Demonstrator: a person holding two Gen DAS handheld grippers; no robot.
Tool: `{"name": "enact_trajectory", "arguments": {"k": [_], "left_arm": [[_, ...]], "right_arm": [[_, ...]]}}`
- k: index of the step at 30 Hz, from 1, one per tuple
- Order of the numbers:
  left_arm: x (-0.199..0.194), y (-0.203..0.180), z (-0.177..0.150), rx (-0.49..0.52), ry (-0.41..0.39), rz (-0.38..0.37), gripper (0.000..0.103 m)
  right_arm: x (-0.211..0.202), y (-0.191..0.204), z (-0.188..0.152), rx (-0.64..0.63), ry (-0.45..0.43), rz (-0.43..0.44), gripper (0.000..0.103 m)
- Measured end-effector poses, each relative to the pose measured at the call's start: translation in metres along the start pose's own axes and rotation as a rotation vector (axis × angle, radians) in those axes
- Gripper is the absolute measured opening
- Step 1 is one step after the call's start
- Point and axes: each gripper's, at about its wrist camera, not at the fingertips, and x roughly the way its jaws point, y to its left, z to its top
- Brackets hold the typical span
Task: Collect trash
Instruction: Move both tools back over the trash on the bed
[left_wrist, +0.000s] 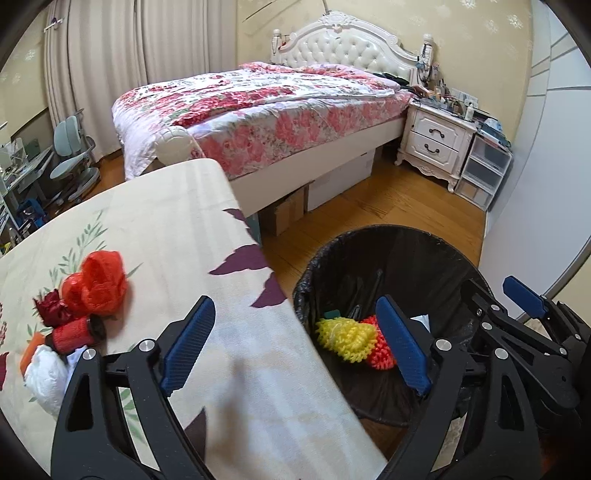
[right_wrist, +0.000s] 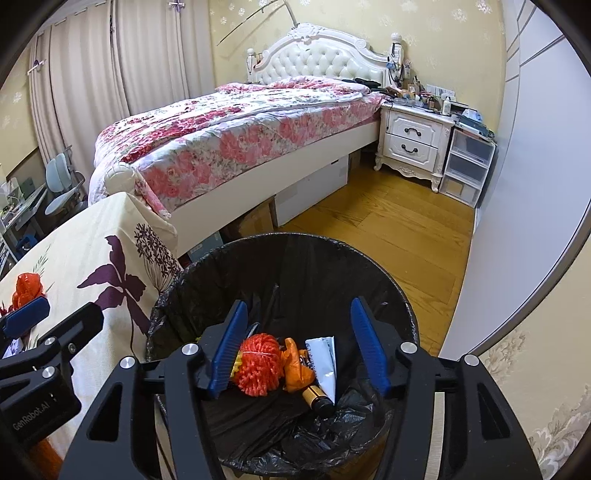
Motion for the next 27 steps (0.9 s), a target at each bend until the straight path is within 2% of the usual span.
{"name": "enact_trajectory", "arguments": {"k": [14,27], "left_arm": [[-0.05,0.067,-0.018,-0.098,-0.027,0.104,0.087],[-0.073,0.145,-0.051,-0.221,-0.016,0.227,0.087]], "right_arm": [[-0.022,0.049,-0.009,-0.07,-0.003,0.086,0.061],[-0.039,0.11,-0.025,-0.176,0.006,0.179,0.061]]}}
